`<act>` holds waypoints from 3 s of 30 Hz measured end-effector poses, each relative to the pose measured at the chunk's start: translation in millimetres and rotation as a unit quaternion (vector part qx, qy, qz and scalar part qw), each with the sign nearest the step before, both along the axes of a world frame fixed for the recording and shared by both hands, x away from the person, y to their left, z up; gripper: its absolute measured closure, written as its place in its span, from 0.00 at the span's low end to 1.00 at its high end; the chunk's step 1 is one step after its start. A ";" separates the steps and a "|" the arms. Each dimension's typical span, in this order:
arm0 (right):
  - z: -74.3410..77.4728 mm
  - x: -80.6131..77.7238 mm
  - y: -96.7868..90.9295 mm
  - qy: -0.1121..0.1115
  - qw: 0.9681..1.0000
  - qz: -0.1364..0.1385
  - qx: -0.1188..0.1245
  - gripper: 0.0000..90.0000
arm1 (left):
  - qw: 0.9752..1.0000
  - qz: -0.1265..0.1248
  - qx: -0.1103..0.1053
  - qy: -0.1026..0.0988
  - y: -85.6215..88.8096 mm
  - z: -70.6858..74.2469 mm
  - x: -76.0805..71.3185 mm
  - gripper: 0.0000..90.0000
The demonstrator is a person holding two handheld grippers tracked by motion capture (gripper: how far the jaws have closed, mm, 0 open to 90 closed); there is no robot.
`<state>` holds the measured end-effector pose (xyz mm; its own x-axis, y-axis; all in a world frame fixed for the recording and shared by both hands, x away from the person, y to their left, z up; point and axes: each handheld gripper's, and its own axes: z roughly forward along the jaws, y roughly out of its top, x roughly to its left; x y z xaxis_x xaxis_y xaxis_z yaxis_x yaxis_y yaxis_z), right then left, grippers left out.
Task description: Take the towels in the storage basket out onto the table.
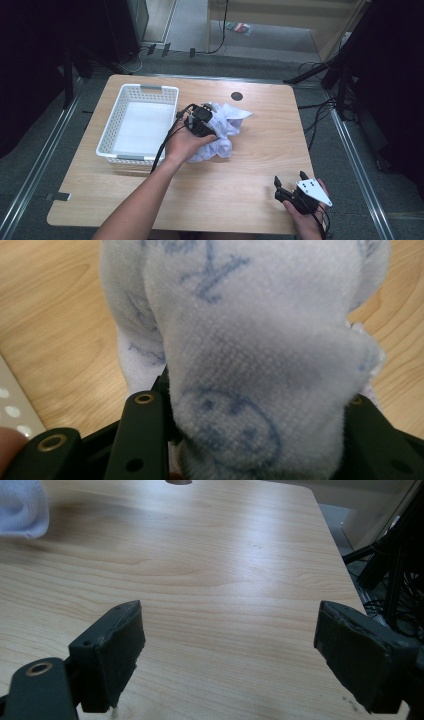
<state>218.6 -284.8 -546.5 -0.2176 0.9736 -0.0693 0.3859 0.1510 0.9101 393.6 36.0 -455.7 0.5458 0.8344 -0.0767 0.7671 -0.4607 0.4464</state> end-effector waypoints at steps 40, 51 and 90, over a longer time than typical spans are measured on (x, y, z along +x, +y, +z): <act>0.0 -0.3 -0.3 -0.001 1.000 0.001 0.002 0.15 | 1.000 0.002 0.006 0.002 -7.5 -27.9 -11.1 0.00; 0.0 -1.0 -1.2 -0.007 1.000 0.004 0.008 0.14 | 0.999 0.007 -0.024 -0.040 6.4 -7.7 -20.8 0.00; 0.0 -8.2 -4.4 -0.052 0.998 0.002 0.037 0.06 | 0.991 0.052 -0.067 -0.104 108.3 36.0 -86.0 0.00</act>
